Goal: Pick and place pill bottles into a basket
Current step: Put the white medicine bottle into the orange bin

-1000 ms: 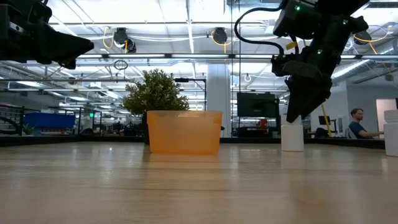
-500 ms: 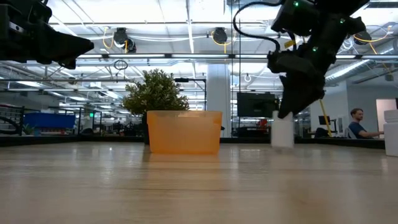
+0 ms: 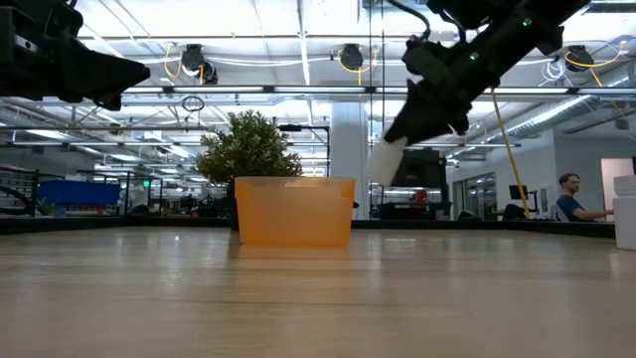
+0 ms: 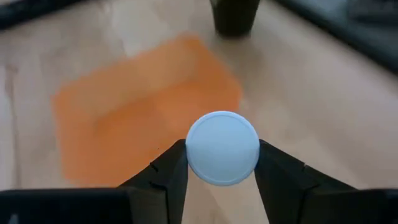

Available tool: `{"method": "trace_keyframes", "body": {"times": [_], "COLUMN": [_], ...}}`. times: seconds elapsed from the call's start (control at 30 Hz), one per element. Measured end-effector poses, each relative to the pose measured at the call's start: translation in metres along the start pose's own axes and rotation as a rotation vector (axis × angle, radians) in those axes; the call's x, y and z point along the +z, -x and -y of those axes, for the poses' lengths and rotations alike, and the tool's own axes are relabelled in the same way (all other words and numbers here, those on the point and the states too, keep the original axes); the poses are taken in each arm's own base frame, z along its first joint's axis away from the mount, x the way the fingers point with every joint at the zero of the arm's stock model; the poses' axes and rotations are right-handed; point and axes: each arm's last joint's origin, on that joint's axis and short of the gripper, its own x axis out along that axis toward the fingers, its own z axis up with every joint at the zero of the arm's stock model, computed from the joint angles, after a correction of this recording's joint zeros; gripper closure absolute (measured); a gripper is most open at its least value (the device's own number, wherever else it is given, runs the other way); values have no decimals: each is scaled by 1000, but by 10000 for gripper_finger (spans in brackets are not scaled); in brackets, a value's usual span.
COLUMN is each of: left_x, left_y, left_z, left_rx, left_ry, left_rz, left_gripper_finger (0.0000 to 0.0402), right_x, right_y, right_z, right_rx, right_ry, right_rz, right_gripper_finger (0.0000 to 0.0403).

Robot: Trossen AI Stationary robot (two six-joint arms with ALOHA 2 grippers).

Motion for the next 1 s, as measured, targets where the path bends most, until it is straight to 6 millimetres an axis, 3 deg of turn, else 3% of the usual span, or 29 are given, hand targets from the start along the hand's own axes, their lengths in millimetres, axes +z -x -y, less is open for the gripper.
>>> {"method": "trace_keyframes", "body": {"times": [0.27,0.57,0.77,1.0], "left_x": [0,0,0,0], "left_y": [0,0,0,0], "left_z": [0,0,0,0], "left_rx": [-1,0,0,0], "left_ry": [0,0,0,0], "left_rz": [0,0,1,0], "left_gripper_finger": [334,334,334,334], "right_x": [29,46,50,69], "right_y": [4,1,-3,-31], "right_z": [-9,0,1,-15], "right_rx": [66,125,121,80], "right_ry": [81,49,27,93], "right_rz": [290,414,330,107], "right_gripper_finger": [258,258,257,256]}}
